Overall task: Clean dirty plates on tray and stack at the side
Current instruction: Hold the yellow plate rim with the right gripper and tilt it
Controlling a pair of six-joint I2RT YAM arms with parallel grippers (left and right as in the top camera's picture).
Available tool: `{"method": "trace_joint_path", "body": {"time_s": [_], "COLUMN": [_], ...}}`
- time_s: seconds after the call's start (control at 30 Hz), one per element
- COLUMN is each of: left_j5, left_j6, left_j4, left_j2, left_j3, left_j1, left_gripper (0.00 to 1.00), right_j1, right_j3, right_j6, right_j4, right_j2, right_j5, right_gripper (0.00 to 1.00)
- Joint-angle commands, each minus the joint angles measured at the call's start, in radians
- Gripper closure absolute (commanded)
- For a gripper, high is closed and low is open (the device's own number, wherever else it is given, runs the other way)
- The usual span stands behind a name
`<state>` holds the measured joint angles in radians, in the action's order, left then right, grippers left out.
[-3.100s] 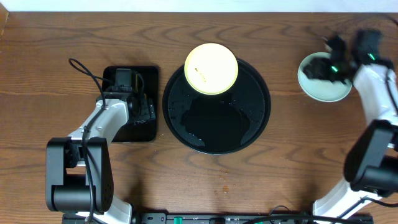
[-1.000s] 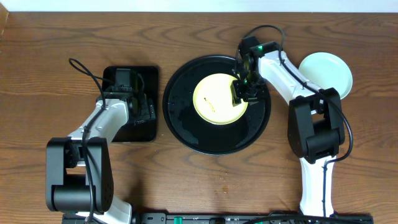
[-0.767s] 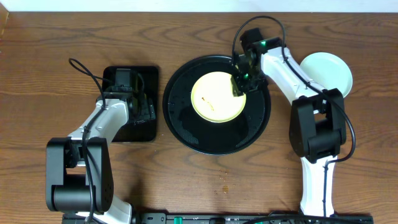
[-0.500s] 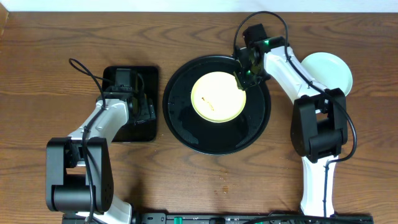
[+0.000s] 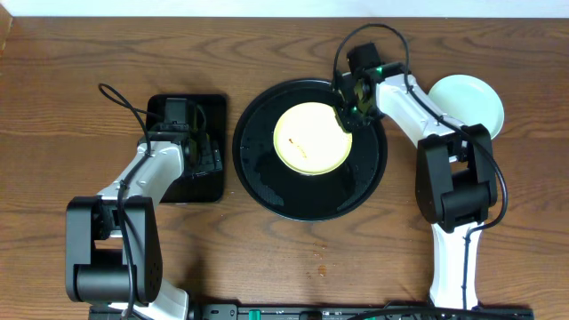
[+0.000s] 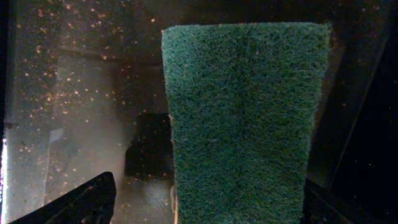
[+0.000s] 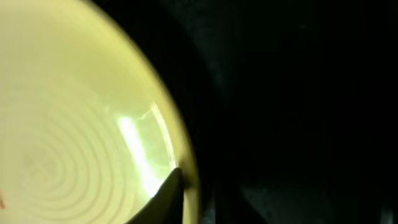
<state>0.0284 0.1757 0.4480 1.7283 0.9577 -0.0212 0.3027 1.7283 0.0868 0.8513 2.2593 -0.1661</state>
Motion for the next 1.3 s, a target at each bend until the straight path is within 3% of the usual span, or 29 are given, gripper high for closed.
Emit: {"method": "trace_joint_path", "body": {"time_s": [0.0, 0.17, 0.57, 0.87, 0.97, 1.03, 1.27], "left_j5": [0.002, 0.002, 0.002, 0.002, 0.002, 0.002, 0.002], "left_j6": [-0.01, -0.009, -0.01, -0.01, -0.01, -0.01, -0.009], "left_j4": [0.003, 0.003, 0.003, 0.003, 0.003, 0.003, 0.003], "left_j2": [0.01, 0.01, 0.01, 0.01, 0.01, 0.01, 0.01], "left_j3": [0.004, 0.004, 0.004, 0.004, 0.004, 0.004, 0.004], "left_j1": [0.006, 0.006, 0.006, 0.006, 0.006, 0.006, 0.006], "left_gripper": [0.13, 0.13, 0.13, 0.13, 0.13, 0.13, 0.13], "right_j1": [0.006, 0.005, 0.005, 0.008, 0.013, 0.019, 0.009], "right_j3": [-0.003, -0.003, -0.021, -0.042, -0.043, -0.043, -0.03], "right_j6": [-0.003, -0.043, -0.375, -0.467, -0.479, -0.465, -0.287], "right_j4": [-0.001, 0.025, 0.183, 0.228, 0.241, 0.244, 0.179], "right_j2": [-0.037, -0.082, -0.124, -0.124, -0.124, -0.124, -0.124], "right_j5": [0.012, 0.012, 0.012, 0.012, 0.012, 0.012, 0.012], "right_gripper": [0.99, 0.99, 0.99, 0.98, 0.9, 0.77, 0.53]}}
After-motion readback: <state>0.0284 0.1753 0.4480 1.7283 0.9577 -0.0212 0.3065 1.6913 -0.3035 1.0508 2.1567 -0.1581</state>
